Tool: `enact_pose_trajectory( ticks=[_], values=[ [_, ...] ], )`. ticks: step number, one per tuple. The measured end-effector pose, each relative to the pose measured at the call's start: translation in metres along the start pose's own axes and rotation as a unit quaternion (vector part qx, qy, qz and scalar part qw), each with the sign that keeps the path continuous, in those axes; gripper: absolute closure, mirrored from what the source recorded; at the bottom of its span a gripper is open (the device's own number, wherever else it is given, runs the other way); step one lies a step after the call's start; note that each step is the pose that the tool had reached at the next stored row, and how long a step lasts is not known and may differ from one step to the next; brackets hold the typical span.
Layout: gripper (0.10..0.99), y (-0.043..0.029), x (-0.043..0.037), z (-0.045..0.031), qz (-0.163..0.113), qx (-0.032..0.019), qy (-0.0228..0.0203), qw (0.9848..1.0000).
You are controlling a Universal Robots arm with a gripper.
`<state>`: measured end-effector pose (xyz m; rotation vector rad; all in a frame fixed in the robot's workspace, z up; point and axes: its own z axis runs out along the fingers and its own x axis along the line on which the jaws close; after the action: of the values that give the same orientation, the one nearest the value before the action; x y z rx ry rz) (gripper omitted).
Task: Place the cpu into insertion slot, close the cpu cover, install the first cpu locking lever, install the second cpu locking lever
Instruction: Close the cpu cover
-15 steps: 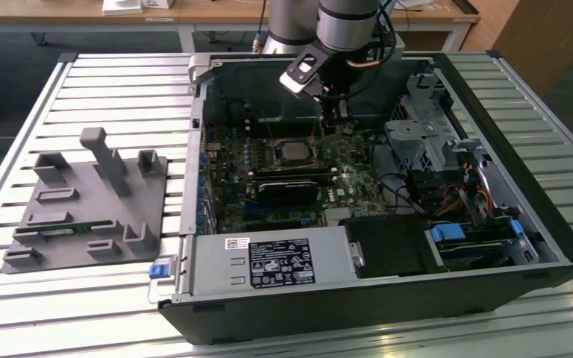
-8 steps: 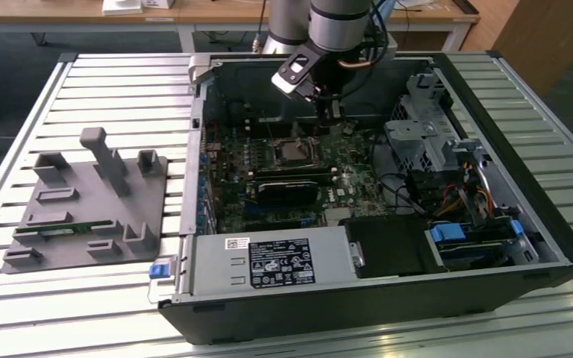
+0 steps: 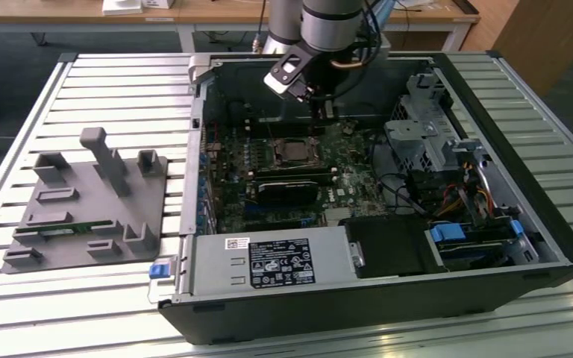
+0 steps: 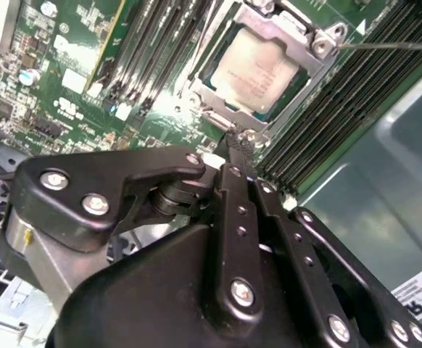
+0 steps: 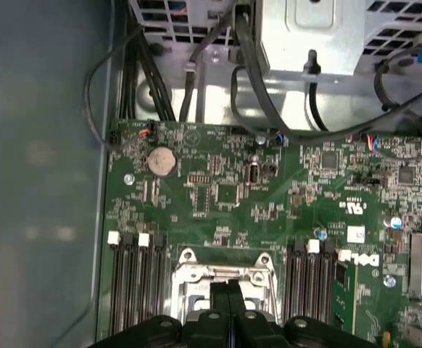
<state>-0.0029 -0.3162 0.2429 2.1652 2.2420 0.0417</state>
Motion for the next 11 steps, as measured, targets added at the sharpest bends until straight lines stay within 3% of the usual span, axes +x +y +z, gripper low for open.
enact_pose_trajectory(
  ticks=[6,11],
  values=[
    [0.980,-0.0039,0.0001,0.0013,0.000,0.0002,0.0001,1.0000],
    [0.980,-0.0043,-0.0010,0.0083,0.000,0.0056,0.0002,1.0000]
  ],
)
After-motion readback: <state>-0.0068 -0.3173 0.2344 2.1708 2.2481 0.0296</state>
